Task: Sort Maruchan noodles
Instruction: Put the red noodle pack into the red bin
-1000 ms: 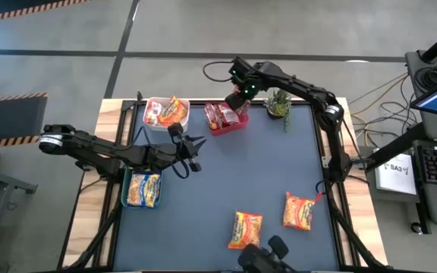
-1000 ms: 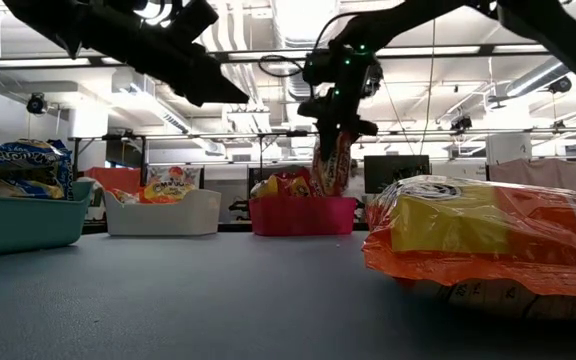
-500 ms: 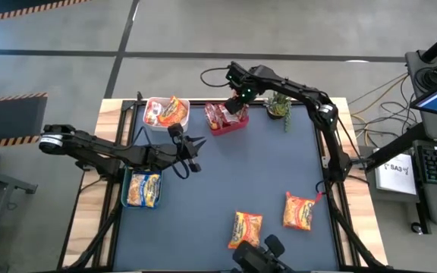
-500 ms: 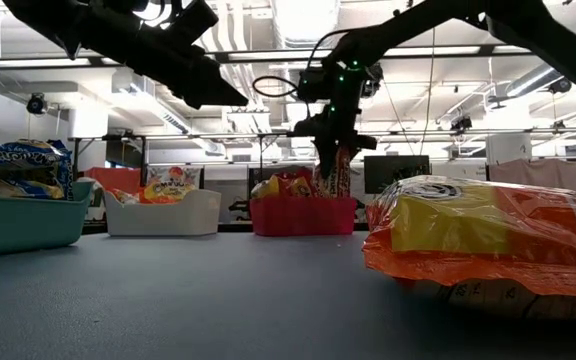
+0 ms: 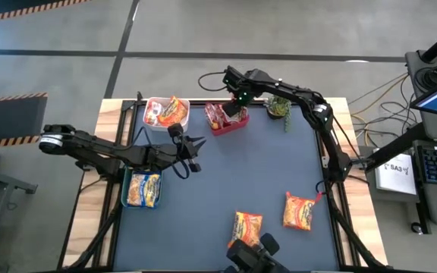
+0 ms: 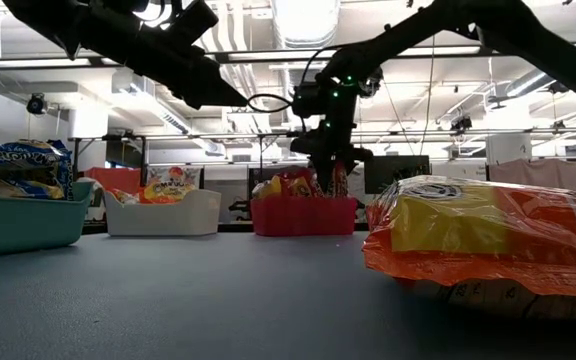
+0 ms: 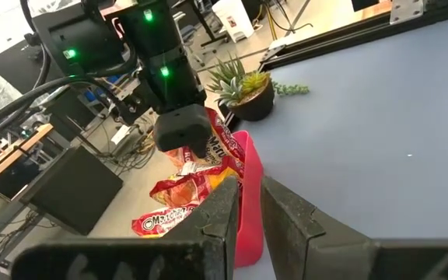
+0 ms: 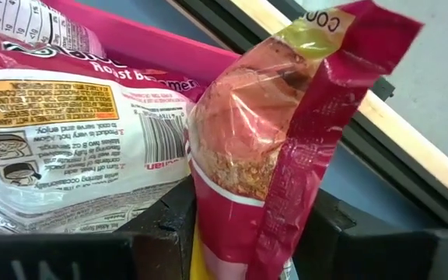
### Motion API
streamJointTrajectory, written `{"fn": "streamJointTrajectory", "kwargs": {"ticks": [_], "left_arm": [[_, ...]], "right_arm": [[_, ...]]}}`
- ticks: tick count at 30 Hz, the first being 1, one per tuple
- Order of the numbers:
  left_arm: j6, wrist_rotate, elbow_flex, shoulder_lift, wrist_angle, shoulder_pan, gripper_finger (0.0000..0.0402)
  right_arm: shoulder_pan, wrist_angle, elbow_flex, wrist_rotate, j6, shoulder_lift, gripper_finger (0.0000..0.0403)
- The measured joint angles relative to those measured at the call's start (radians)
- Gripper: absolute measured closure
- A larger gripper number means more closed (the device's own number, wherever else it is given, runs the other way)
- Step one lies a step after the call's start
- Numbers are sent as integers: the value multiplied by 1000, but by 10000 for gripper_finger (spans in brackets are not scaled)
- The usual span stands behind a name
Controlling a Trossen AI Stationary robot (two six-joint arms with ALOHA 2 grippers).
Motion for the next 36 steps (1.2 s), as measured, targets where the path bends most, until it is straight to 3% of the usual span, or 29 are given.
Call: {"fn": "streamJointTrajectory", "kwargs": {"ticks": [13, 21, 28, 36], "left_arm": [[-3, 0, 0, 0, -3, 0, 364], [-3, 0, 0, 0, -5, 0, 364], [-3, 0, 0, 0, -7, 0, 364], [-3, 0, 0, 0, -12, 0, 364]], "right_arm": [[-2, -40, 28, 3, -28, -9, 187], [-7, -102, 135, 62, -43, -13, 178], [-7, -105, 178, 62, -50, -13, 219], [-2, -116, 152, 62, -62, -2, 344]]}}
